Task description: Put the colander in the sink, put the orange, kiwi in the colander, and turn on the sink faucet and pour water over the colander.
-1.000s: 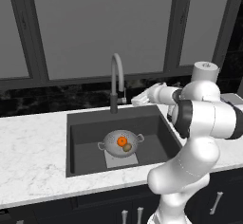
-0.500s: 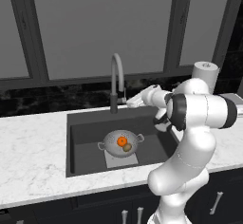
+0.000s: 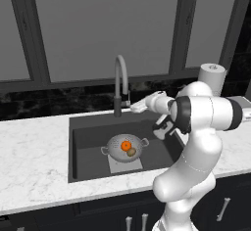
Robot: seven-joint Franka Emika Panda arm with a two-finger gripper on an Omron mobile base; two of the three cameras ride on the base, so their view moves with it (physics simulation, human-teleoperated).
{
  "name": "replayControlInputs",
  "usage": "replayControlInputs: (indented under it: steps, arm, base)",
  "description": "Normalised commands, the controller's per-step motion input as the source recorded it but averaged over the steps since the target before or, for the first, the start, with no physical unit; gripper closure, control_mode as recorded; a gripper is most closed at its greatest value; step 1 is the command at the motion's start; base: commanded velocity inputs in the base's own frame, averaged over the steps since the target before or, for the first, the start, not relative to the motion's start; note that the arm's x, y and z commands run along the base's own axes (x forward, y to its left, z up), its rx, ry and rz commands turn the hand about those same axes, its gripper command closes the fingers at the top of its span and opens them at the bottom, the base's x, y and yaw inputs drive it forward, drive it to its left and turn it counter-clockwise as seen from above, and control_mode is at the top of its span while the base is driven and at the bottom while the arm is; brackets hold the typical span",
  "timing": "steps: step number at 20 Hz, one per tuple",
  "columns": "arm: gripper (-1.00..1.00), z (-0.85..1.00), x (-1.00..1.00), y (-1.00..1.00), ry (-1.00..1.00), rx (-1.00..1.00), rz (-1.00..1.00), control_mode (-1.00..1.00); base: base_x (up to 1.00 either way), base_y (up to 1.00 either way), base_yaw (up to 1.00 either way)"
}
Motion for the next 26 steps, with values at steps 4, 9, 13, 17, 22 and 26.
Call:
replayControlInputs:
  steps: [4, 9, 13, 17, 22, 26]
  arm:
    - [-1.00, 0.00, 0.23, -0.01, -0.11, 0.23, 0.07, -1.00]
    - [-1.00, -0.16, 0.10, -0.22, -0.04, 0.18, 0.07, -1.00]
    - [-1.00, -0.25, 0.00, -0.47, -0.11, 0.14, 0.05, -1.00]
    - [-1.00, -0.18, 0.00, -0.32, -0.21, 0.09, 0.04, -1.00]
    - [-1.00, -0.45, 0.01, -0.05, -0.26, 0.01, 0.05, -1.00]
    - [-1.00, -0.73, 0.05, 0.00, -0.19, 0.00, 0.04, -1.00]
  base:
    - [0.00, 0.00, 0.00]
    - [0.00, 0.00, 0.00]
    - [0.00, 0.00, 0.00]
    - [0.00, 0.00, 0.00]
    - [0.00, 0.00, 0.00]
    - [0.00, 0.00, 0.00]
